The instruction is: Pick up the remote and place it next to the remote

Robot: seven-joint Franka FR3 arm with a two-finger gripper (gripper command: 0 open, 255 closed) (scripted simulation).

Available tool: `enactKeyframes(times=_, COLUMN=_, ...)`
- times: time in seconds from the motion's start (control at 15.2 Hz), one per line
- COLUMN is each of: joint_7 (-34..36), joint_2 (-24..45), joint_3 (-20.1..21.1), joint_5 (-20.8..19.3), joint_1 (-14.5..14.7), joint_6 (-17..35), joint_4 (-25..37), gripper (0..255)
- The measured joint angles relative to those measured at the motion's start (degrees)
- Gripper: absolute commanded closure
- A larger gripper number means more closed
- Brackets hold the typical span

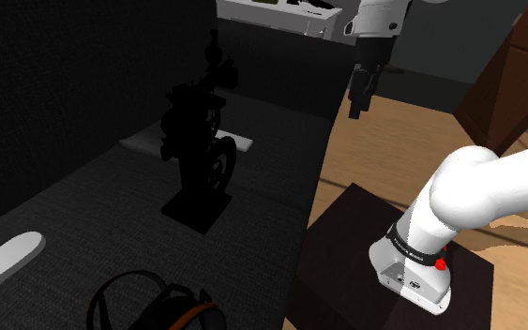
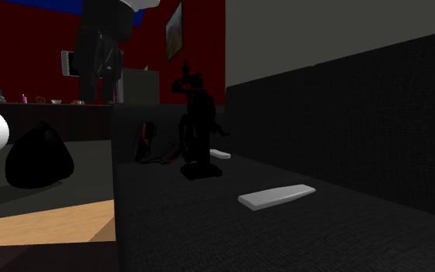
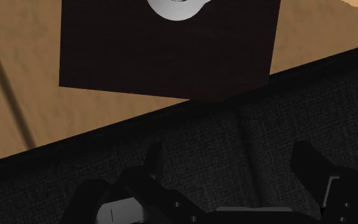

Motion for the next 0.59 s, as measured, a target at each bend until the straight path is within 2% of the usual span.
enactKeyframes(times=0.13, joint_7=-0.12, joint_2=0.93, joint_3=0.17, joint_5=0.01, joint_1=0.08, joint_6=0.96, joint_4=0.12, gripper=0)
enactKeyframes(times=0.4, joint_7=-1.03, joint_2=6.47, joint_3=1.23, joint_5=-0.07, joint_1=0.6, joint_6=8.06, joint_4=-0.21, gripper=0)
enactKeyframes(times=0.59, joint_7=-1.65, joint_2=12.47, joint_3=2.08, joint_5=-0.34, joint_1=0.93, joint_6=13.3, joint_4=1.74, gripper=0)
